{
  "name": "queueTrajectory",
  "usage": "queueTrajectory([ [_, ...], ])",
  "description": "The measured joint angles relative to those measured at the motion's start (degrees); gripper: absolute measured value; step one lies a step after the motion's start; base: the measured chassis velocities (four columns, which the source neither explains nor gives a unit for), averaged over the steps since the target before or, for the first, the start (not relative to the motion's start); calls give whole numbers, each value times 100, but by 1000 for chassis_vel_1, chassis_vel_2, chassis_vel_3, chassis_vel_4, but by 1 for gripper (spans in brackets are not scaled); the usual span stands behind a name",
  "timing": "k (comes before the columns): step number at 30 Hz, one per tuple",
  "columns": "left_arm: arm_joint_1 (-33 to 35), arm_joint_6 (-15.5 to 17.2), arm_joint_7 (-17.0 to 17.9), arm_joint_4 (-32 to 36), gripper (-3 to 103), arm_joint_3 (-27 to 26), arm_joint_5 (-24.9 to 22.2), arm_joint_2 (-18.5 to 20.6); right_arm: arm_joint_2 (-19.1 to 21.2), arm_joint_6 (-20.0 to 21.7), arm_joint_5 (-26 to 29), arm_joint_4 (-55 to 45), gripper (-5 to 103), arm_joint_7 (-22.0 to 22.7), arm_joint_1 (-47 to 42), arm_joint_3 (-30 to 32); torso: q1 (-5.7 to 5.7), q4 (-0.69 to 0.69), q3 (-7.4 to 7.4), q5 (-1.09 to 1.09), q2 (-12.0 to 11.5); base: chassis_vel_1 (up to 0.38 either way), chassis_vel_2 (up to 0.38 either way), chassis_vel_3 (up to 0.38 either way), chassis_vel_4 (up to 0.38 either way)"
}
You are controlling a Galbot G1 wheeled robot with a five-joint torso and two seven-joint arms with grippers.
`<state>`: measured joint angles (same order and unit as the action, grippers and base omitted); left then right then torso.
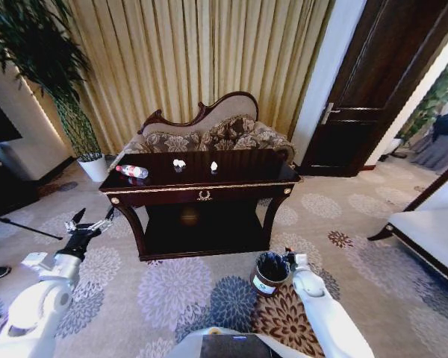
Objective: Move to the front of the table and place the trash on the table into the trash bin.
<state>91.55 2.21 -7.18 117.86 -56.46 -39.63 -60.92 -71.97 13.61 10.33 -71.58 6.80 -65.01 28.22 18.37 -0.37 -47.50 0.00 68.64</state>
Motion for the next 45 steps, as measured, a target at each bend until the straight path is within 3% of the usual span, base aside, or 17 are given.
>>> queueTrajectory([
  [13, 28, 34, 3, 96, 100, -109, -56, 24, -327, -276, -621, 674, -2, 0, 680, -93, 0, 2, 1, -1, 1, 0, 0, 0, 0],
  [19, 32, 41, 6, 72, 100, -157, -58, 47, -248, -495, -1016, 1007, 19, 1, 780, -39, 0, -1, 0, 0, 0, 0, 0, 0, 0],
  [20, 32, 41, 6, 72, 100, -157, -58, 47, -248, -495, -1016, 1007, 19, 1, 780, -39, 0, -1, 0, 0, 0, 0, 0, 0, 0],
  [23, 29, 41, 6, 59, 100, -158, -62, 55, -236, -530, -1052, 1020, 35, 1, 745, -22, 0, 0, 1, 0, 0, 0, 0, 0, 0],
  [30, -3, 41, 7, 47, 100, -117, -63, 54, -234, -590, -1008, 962, 57, 1, 718, -1, 0, -1, 0, 1, 0, 0, 0, 0, 0],
  [33, -8, 40, 14, 31, 100, -115, -64, 71, -182, -735, -506, 295, 74, 1, 501, 21, 0, 1, 1, 1, 0, 0, 0, 0, 0],
  [34, -8, 40, 14, 31, 100, -115, -64, 71, -182, -735, -506, 295, 74, 1, 501, 21, 0, 1, 1, 1, 0, 0, 0, 0, 0],
  [38, -47, 41, 26, 20, 100, -91, -68, 64, 63, -264, 942, -1633, 90, 3, -36, 95, 0, -1, 2, -3, 1, 0, 0, 0, 0],
  [39, -47, 41, 26, 20, 100, -91, -68, 64, 63, -264, 942, -1633, 90, 3, -36, 95, 0, -1, 2, -3, 1, 0, 0, 0, 0],
  [43, -64, 46, 32, 48, 100, -53, -69, 51, 453, 155, 1766, -3870, 100, 4, -517, 134, -1, 0, 2, -1, 1, 0, 0, 0, 0],
  [45, -66, 46, 39, 54, 100, -52, -69, 51, 508, 208, 1841, -4106, 100, 4, -559, 135, 0, 0, 2, -2, 1, 0, 0, 0, 0],
])
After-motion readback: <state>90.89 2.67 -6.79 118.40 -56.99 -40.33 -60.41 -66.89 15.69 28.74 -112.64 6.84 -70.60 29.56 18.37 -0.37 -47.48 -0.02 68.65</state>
